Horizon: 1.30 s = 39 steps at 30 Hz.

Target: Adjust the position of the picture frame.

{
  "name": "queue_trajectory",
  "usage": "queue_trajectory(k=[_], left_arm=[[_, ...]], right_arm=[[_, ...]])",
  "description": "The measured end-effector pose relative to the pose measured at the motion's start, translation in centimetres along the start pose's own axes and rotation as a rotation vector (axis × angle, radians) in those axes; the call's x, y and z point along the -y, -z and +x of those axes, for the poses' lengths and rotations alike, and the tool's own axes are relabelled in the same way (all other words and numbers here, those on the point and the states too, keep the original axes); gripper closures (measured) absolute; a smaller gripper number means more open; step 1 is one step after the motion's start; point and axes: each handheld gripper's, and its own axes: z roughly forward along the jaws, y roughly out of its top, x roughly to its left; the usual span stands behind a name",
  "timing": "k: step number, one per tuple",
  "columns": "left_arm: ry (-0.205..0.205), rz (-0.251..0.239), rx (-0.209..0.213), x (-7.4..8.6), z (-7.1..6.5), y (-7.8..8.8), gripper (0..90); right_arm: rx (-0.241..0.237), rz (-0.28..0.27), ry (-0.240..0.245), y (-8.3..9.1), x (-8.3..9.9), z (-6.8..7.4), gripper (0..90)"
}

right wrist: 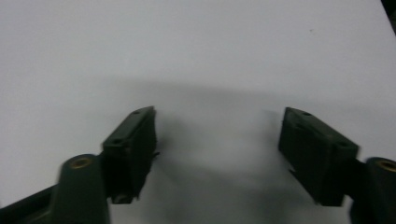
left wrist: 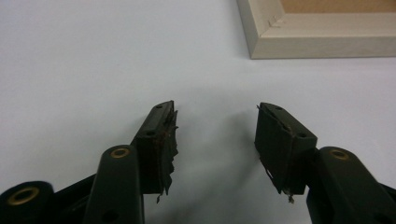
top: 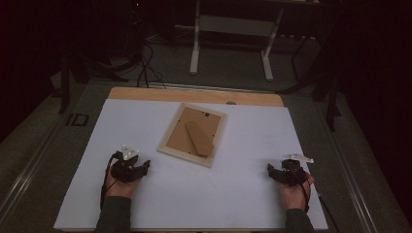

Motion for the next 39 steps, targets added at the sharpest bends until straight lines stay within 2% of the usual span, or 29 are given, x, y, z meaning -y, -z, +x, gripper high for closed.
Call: queue_trajectory(k=[2,5,6,7,8,9,15,17,21,23,26,30,36,39], left_arm=[[0.009,-0.007,0.018,-0.1,0.2,0.0,50.7],[-0.001,-0.021,0.015,-0.2,0.3,0.2,50.5],[-0.001,-0.021,0.015,-0.2,0.3,0.2,50.5],[-0.006,-0.045,0.002,-0.2,0.3,0.4,50.5],[0.000,-0.049,0.004,-0.2,0.3,0.5,49.3],[0.009,-0.051,0.009,-0.3,0.4,0.6,49.3],[0.037,-0.076,0.016,-0.3,0.6,0.7,47.4],[0.025,-0.083,0.017,-0.3,0.5,0.5,47.9],[-0.006,-0.075,0.015,-0.3,0.2,0.4,48.3],[-0.005,-0.070,0.028,-0.3,0.3,0.3,49.1],[0.002,-0.061,0.018,-0.2,0.4,0.3,47.4],[0.018,-0.053,0.006,-0.2,0.6,0.2,47.0],[0.013,-0.059,-0.014,-0.2,0.6,0.2,45.3],[0.029,-0.061,-0.010,-0.2,0.7,0.3,45.9]], right_arm=[[-0.019,-0.001,0.019,0.1,-0.1,0.5,31.5],[-0.020,-0.007,0.036,0.1,-0.2,0.8,31.8],[-0.029,-0.018,0.068,0.2,-0.4,1.3,31.8],[-0.029,-0.018,0.068,0.2,-0.4,1.3,32.4],[-0.061,-0.044,0.080,0.5,-0.6,1.8,34.5],[-0.067,-0.048,0.080,0.6,-0.7,1.9,34.9],[-0.122,-0.041,0.112,0.7,-0.7,2.8,43.4],[-0.165,-0.031,0.118,0.6,-0.8,2.9,48.3],[-0.204,-0.041,0.137,1.1,-1.1,3.4,55.4],[-0.228,-0.049,0.135,1.2,-1.4,3.7,57.8],[-0.265,-0.050,0.128,1.1,-1.9,4.6,61.4],[-0.305,-0.046,0.171,0.8,-2.6,6.6,62.4],[-0.330,-0.052,0.221,0.2,-3.7,9.0,65.9],[-0.343,-0.050,0.260,0.0,-4.4,10.3,67.5]])
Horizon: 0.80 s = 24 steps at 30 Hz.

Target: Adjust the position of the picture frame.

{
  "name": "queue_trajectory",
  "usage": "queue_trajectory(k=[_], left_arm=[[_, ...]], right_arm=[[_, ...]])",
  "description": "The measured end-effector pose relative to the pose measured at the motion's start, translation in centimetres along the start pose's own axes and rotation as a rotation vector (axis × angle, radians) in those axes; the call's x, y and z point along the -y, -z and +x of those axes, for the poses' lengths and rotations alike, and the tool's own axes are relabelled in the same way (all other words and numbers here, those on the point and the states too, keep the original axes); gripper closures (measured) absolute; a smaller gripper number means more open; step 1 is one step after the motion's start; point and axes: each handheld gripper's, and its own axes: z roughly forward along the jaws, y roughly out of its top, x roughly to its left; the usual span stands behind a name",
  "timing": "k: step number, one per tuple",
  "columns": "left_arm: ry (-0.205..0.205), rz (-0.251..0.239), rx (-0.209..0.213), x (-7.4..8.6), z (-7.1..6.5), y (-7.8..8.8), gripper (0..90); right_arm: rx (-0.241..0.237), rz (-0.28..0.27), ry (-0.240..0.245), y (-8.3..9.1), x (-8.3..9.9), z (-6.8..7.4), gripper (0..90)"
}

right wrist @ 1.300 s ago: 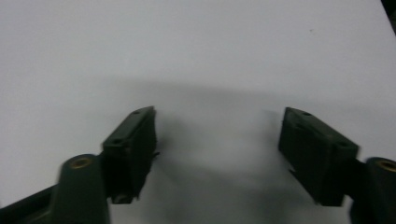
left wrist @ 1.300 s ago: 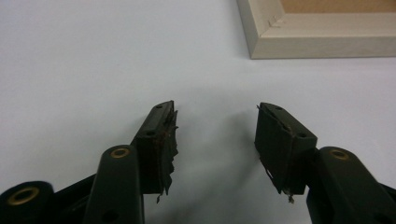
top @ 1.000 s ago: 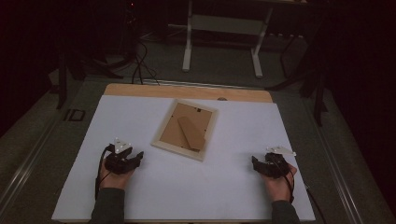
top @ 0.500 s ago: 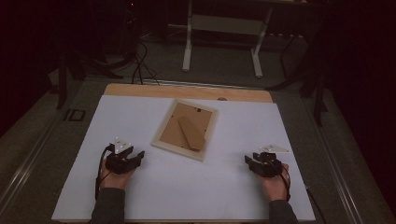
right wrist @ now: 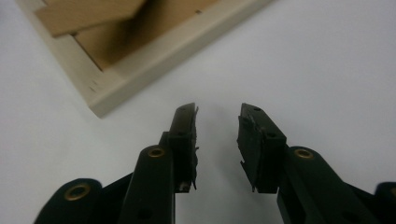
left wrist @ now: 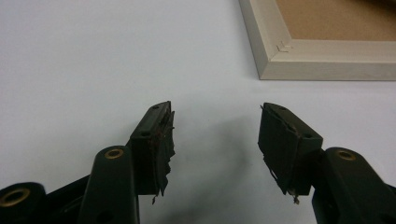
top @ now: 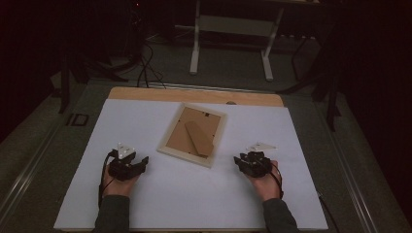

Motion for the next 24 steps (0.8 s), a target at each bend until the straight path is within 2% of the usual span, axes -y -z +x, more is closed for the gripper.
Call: queue_trajectory(k=[3,6,10,15,24], left_arm=[[0.008,0.000,0.001,0.0,0.0,0.0,46.2],[-0.002,-0.002,0.001,0.0,0.0,0.0,46.3],[-0.019,0.008,-0.013,0.0,-0.1,-0.2,45.7],[-0.015,0.004,-0.023,0.0,0.0,-0.1,45.7],[0.019,0.032,-0.006,-0.1,0.1,-0.1,47.3]], right_arm=[[-0.018,0.000,0.016,-0.5,-0.8,0.7,70.4],[-0.035,0.007,0.035,-1.1,-1.4,1.4,73.1],[-0.047,0.017,0.038,-2.0,-2.0,2.1,79.3],[-0.068,0.046,0.049,-3.5,-2.2,2.9,88.9],[-0.075,0.081,0.061,-5.0,-2.3,3.3,89.9]])
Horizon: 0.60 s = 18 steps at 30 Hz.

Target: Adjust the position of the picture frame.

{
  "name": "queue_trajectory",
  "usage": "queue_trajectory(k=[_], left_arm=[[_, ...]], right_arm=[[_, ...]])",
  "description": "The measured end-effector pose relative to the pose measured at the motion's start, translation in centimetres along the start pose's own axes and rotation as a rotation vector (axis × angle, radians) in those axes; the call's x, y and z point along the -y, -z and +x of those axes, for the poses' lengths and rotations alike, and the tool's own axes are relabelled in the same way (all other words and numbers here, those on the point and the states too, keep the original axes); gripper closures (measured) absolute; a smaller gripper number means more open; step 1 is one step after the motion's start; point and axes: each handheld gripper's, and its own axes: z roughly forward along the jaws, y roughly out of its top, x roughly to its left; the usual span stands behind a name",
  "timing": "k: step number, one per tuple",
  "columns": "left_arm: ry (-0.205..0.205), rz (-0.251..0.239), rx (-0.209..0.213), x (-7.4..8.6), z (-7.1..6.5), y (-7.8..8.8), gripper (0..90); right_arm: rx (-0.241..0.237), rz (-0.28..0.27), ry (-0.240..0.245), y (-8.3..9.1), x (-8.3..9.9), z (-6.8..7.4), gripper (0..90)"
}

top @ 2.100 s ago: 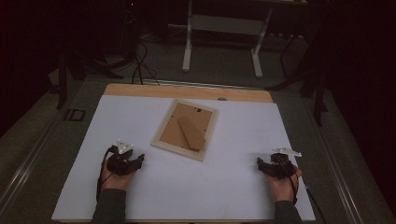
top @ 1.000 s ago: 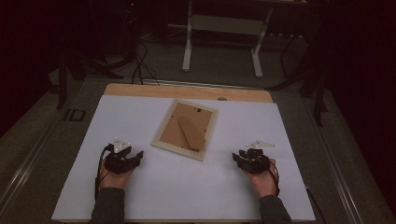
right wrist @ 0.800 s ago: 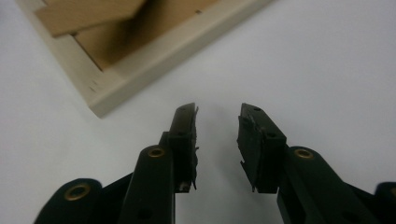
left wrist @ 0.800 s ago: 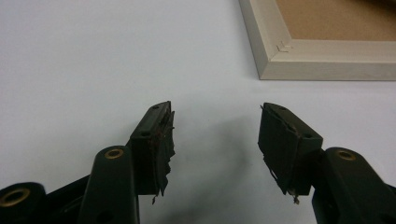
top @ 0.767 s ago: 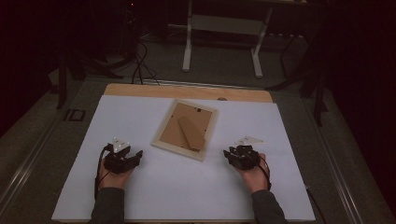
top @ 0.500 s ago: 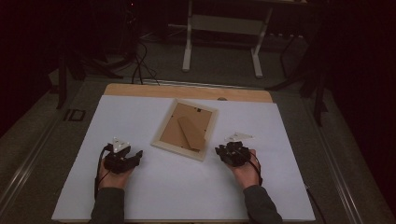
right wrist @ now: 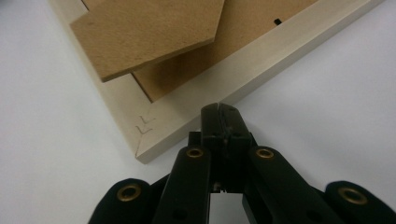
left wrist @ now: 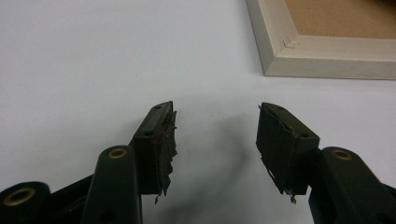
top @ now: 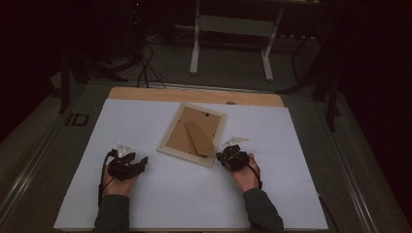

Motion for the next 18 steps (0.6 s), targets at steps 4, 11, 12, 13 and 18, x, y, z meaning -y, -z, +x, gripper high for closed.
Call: queue_trajectory(k=[4,11,12,13,18], left_arm=[[0.011,-0.002,-0.002,-0.06,0.18,0.13,47.9],[0.019,-0.004,0.008,-0.10,0.25,0.24,50.3],[0.017,-0.003,0.008,-0.11,0.19,0.24,50.3],[0.013,-0.003,0.009,-0.12,0.15,0.23,50.2],[0.004,-0.004,0.008,-0.13,-0.03,0.24,50.2]], right_arm=[[0.000,0.008,0.000,-0.49,-0.01,-0.01,89.9],[-0.004,0.004,-0.007,-0.77,-0.11,-0.03,90.0],[-0.006,0.004,-0.008,-0.73,-0.09,0.04,90.0],[-0.007,0.003,-0.008,-0.69,-0.07,0.13,90.0],[-0.013,0.000,0.001,-0.55,-0.03,0.36,90.0]])
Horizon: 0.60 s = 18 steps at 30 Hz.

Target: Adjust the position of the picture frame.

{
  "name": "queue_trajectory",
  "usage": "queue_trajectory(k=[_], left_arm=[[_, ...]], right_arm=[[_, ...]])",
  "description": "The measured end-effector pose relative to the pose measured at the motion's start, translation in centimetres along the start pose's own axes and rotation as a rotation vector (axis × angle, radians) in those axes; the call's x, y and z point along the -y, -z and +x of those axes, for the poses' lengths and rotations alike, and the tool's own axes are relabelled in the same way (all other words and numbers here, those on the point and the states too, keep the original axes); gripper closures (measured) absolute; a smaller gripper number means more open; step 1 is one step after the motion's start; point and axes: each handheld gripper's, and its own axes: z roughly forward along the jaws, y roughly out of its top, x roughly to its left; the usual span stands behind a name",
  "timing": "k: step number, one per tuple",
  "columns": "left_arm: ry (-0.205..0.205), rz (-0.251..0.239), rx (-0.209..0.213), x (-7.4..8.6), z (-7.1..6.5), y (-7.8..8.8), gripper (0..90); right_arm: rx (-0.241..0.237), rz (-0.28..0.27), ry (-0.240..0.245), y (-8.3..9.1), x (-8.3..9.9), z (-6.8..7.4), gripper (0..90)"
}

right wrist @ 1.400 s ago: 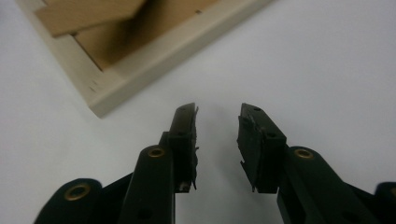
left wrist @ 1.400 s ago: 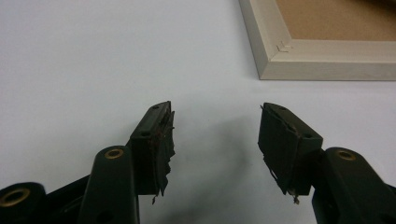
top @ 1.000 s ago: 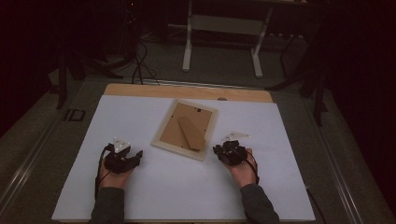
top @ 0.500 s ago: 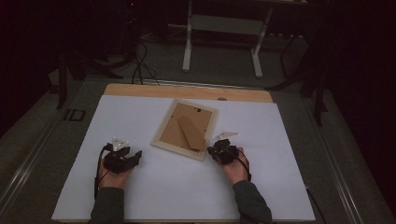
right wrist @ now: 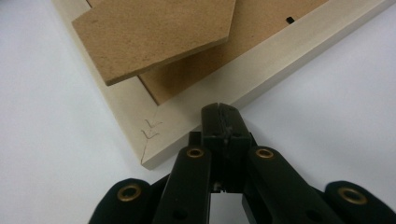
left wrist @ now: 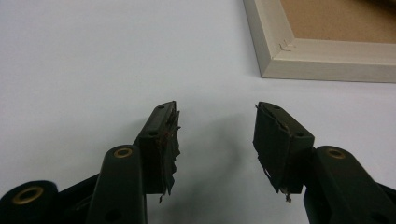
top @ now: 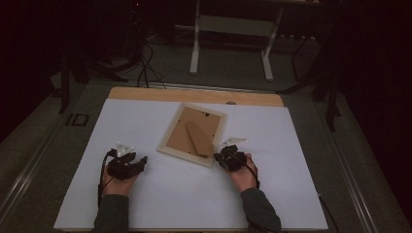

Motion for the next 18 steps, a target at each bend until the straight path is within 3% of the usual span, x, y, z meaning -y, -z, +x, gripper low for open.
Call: queue_trajectory(k=[7,18], left_arm=[[0.007,-0.001,-0.010,-0.05,0.04,0.11,50.2],[0.002,0.005,-0.019,-0.05,-0.02,0.05,49.5]], right_arm=[[0.017,0.026,-0.031,-0.46,-0.02,-0.62,90.0],[-0.010,0.029,-0.001,-0.48,0.32,0.00,90.0]])
